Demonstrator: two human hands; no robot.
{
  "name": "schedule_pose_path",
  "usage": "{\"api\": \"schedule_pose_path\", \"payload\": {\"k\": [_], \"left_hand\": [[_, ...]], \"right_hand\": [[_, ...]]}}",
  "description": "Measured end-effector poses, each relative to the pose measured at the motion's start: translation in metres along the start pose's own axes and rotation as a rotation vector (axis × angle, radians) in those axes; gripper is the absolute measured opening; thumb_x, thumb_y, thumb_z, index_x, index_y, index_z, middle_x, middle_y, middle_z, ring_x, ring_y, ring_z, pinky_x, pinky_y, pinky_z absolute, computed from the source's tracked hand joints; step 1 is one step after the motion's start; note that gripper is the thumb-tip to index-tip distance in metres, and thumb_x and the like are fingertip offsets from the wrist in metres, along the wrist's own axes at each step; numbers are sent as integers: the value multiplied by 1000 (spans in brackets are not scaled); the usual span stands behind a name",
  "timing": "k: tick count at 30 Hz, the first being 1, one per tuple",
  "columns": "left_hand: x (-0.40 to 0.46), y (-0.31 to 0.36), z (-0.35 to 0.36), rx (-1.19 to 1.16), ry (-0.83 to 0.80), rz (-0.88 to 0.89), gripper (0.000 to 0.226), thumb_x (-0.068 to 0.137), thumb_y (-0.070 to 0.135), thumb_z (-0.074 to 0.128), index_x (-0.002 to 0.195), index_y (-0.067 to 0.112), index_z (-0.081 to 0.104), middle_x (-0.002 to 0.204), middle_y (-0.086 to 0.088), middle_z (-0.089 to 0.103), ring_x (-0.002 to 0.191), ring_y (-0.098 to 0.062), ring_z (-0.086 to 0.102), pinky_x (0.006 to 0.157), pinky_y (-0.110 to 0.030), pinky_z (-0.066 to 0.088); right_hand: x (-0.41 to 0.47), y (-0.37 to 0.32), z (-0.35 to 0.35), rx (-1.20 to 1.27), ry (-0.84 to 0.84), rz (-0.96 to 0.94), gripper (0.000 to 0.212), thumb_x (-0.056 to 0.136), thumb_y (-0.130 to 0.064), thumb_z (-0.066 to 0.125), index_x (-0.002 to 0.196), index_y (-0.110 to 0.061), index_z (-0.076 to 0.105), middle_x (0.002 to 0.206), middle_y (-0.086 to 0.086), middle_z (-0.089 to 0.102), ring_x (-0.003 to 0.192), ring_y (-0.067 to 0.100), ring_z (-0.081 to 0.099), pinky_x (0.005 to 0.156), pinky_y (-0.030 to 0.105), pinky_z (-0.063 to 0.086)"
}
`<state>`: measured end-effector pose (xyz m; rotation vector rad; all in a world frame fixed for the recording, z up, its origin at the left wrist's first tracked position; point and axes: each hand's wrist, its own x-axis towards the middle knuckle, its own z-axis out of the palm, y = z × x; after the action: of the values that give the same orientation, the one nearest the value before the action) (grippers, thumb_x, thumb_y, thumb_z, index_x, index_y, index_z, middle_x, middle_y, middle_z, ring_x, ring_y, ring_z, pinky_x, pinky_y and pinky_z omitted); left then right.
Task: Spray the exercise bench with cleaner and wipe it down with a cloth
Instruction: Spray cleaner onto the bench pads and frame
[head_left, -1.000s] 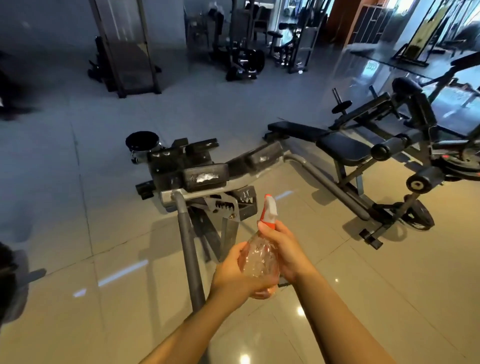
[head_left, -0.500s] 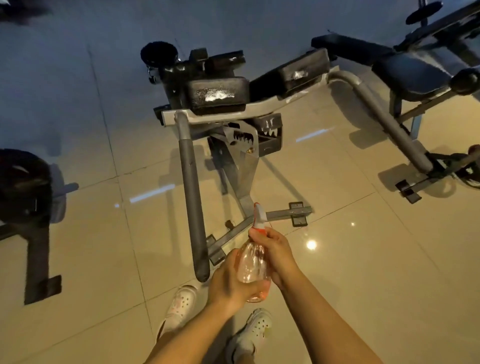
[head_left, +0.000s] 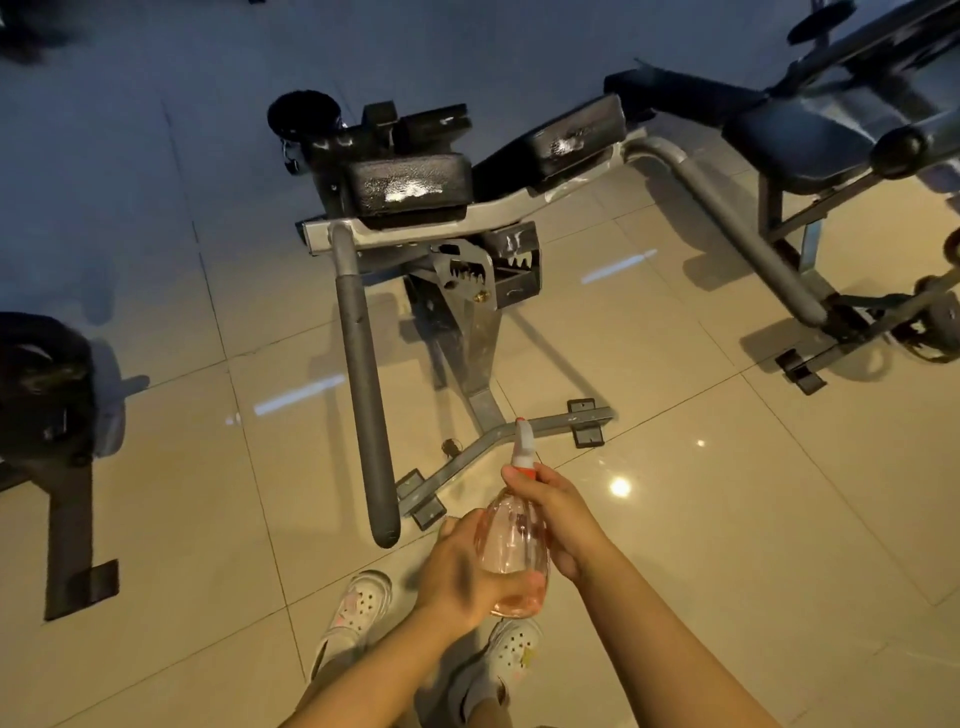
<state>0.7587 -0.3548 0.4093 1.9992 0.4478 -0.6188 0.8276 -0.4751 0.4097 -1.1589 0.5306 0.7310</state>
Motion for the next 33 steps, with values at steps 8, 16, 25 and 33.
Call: {"api": "schedule_pose_path", "payload": {"k": [8,16,25,33], "left_hand": [[-12,14,28,-30,4,-23,93,36,64,80,120,35,53,114,9,52,106,-12,56,95,-37,48],[-12,74,61,29,72,139,98,54,47,90,138,30,42,119,13,45,112,-8,50,94,-25,45],[26,190,123,-52,-47,407,98,55,42,91,138,32,40,121,19,43,114,-2,47,95,-19,43],[125,328,193,24,-182,535,90,53,44,90,131,36,47,117,21,47,109,-1,51,92,-21,46]], "right_hand": [[-14,-1,-25,70,88,-12,21,79,-6,76,93,-2,62,66,6,64,55,17,61,57,29,53],[-55,-60,-72,15,21,-167,31,84,-7,71,113,-3,61,80,6,63,67,15,63,62,26,55],[-87,-159,-159,-36,232,-447,35,81,-10,74,114,-8,62,91,6,63,74,14,65,64,25,56],[-57,-274,-277,208,275,-472,35,72,-17,72,105,-9,61,80,8,58,69,16,60,64,28,56]]}}
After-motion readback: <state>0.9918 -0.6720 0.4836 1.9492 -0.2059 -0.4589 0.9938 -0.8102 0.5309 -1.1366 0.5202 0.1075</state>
